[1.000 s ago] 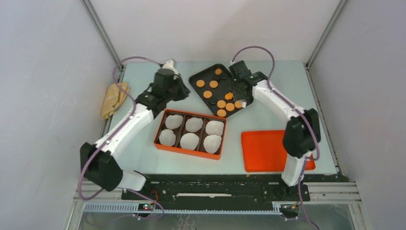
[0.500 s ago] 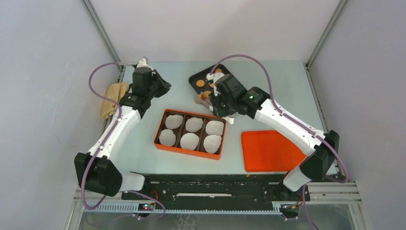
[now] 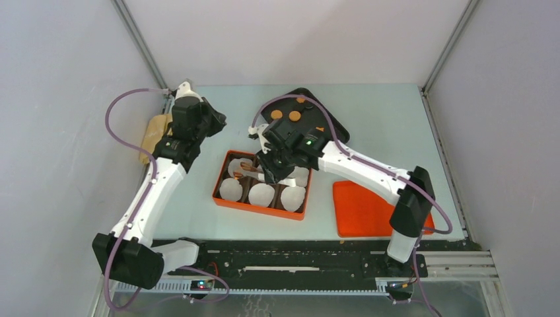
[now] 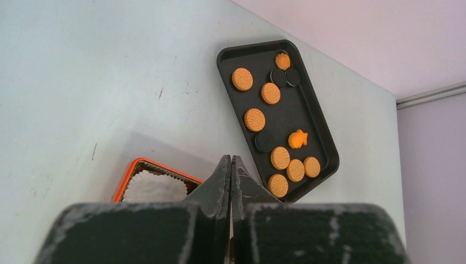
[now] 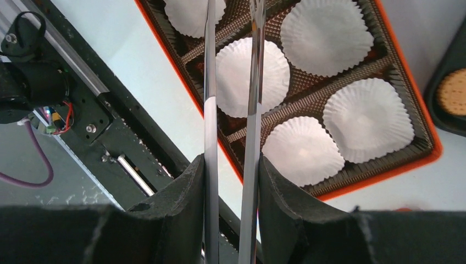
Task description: Pack the cookies
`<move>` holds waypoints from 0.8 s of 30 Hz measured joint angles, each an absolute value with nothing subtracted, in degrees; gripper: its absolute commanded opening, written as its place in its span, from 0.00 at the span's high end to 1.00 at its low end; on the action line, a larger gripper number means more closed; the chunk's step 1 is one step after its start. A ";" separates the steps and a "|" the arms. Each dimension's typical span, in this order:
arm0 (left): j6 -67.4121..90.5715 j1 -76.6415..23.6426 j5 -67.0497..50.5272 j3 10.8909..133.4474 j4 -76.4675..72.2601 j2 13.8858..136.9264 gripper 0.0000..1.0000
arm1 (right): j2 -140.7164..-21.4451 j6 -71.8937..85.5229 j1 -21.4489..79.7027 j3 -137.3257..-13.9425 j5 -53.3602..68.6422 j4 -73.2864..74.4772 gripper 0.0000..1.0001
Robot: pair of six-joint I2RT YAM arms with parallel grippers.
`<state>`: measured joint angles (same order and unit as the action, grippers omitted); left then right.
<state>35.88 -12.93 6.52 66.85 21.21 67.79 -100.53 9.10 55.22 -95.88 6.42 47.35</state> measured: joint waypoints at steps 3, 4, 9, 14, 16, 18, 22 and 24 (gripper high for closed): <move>35.48 -12.93 6.87 66.85 21.91 67.81 1.00 | -103.37 9.08 55.24 -96.40 7.46 46.85 0.89; 35.38 -12.91 6.98 66.85 22.02 67.81 1.00 | -104.27 9.10 55.24 -96.57 7.66 46.78 0.89; 34.46 -12.82 7.42 66.85 22.26 67.81 1.00 | -106.94 9.10 55.11 -97.86 7.53 45.82 0.91; 34.17 -12.73 7.33 66.85 22.41 67.81 1.00 | -107.20 9.08 54.87 -99.68 7.09 45.50 0.92; 34.02 -12.73 7.31 66.85 22.41 67.81 1.00 | -107.15 9.06 54.70 -100.03 6.94 45.21 0.92; 34.02 -12.73 7.18 66.85 22.41 67.81 0.99 | -107.13 9.08 54.48 -100.14 7.01 45.39 0.92; 34.02 -12.73 6.61 66.85 22.41 67.81 1.00 | -106.72 9.10 54.08 -100.14 7.22 45.58 0.92; 34.02 -12.71 6.09 66.85 22.41 67.81 1.00 | -106.45 9.10 53.87 -100.14 7.03 45.58 0.92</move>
